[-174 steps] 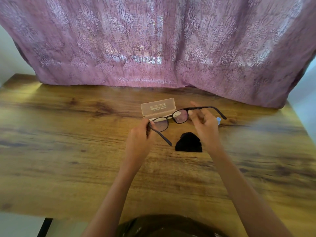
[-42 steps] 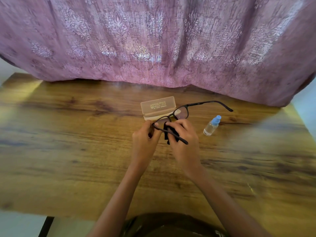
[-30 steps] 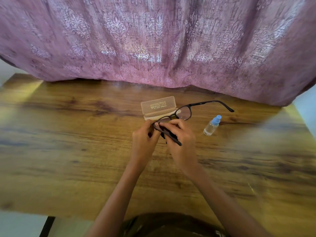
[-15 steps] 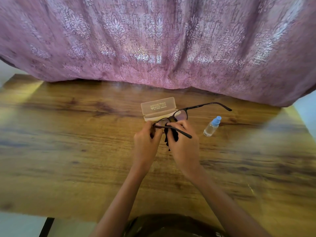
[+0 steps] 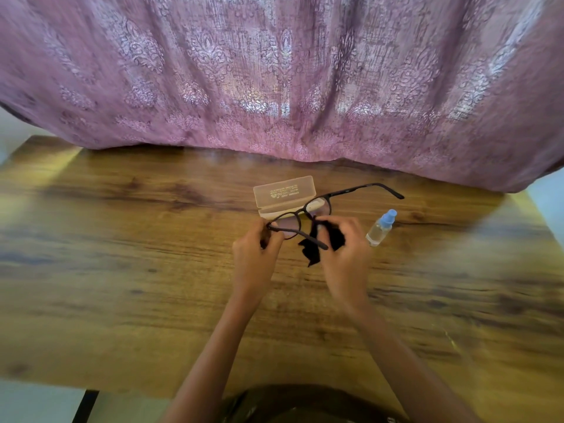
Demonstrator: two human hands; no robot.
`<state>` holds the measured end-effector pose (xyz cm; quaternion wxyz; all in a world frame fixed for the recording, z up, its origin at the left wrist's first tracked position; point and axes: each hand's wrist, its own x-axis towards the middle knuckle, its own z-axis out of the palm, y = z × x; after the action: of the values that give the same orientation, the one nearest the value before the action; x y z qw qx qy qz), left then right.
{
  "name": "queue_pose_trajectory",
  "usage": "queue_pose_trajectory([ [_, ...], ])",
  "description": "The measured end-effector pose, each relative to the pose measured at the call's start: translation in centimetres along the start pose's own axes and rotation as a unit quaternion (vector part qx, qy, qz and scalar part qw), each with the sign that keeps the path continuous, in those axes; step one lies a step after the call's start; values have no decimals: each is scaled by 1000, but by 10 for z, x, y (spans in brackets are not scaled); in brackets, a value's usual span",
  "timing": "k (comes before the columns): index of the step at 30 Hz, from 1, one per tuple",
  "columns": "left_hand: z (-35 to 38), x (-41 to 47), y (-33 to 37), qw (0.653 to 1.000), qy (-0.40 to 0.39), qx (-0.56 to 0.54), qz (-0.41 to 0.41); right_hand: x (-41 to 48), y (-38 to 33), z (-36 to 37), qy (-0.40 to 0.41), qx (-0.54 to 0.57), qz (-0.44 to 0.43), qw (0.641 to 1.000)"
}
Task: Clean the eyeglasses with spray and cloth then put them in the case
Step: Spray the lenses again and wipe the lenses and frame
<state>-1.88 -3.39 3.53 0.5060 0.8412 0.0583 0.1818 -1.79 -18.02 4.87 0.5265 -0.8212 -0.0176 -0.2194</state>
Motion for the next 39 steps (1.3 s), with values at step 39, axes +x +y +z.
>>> queue_pose_trajectory([
  [39, -9, 45, 30, 927, -370, 6, -54, 21, 14, -11, -41, 51, 27, 998],
])
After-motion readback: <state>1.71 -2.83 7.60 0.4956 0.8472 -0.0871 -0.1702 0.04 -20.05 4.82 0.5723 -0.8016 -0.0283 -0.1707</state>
